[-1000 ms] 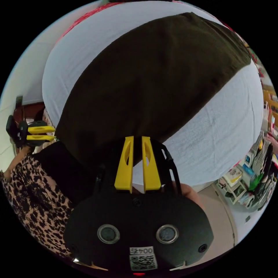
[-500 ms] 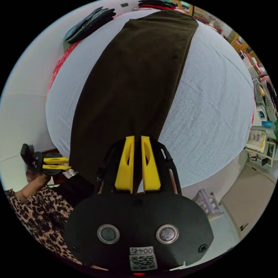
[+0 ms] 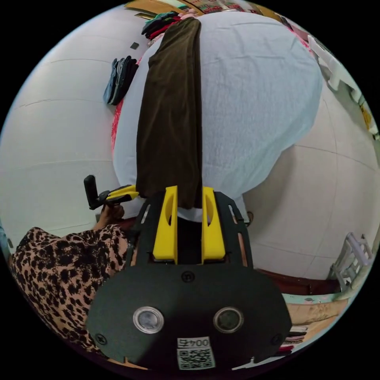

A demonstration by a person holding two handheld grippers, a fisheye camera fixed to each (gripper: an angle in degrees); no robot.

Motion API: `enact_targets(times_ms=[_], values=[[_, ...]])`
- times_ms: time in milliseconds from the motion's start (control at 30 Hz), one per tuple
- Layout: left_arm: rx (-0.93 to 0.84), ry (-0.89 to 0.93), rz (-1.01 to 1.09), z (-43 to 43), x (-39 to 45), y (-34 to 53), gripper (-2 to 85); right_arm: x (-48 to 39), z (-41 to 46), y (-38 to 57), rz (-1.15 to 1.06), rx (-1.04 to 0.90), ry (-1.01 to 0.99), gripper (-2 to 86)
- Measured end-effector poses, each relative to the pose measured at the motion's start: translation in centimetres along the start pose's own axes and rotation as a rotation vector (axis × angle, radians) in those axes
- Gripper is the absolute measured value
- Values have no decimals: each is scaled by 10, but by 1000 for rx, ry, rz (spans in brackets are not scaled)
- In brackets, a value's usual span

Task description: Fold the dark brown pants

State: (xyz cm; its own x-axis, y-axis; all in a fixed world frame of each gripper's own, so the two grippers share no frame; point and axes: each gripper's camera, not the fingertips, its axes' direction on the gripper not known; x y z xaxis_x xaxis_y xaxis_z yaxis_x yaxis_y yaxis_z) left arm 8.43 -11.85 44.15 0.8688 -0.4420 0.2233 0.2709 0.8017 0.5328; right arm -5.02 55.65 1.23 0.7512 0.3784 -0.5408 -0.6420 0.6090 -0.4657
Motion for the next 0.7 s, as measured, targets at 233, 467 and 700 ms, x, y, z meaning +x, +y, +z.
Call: enact_targets(times_ms=[233, 467, 700], values=[[1, -23, -81, -8, 2, -12, 44, 25, 16, 10, -51, -77, 46, 53], [63, 68, -111, -75, 32, -46, 32, -10, -37, 6, -222, -27, 104, 47], [343, 180, 72, -256, 88, -128, 30, -110, -196, -37, -528, 257, 102, 45]])
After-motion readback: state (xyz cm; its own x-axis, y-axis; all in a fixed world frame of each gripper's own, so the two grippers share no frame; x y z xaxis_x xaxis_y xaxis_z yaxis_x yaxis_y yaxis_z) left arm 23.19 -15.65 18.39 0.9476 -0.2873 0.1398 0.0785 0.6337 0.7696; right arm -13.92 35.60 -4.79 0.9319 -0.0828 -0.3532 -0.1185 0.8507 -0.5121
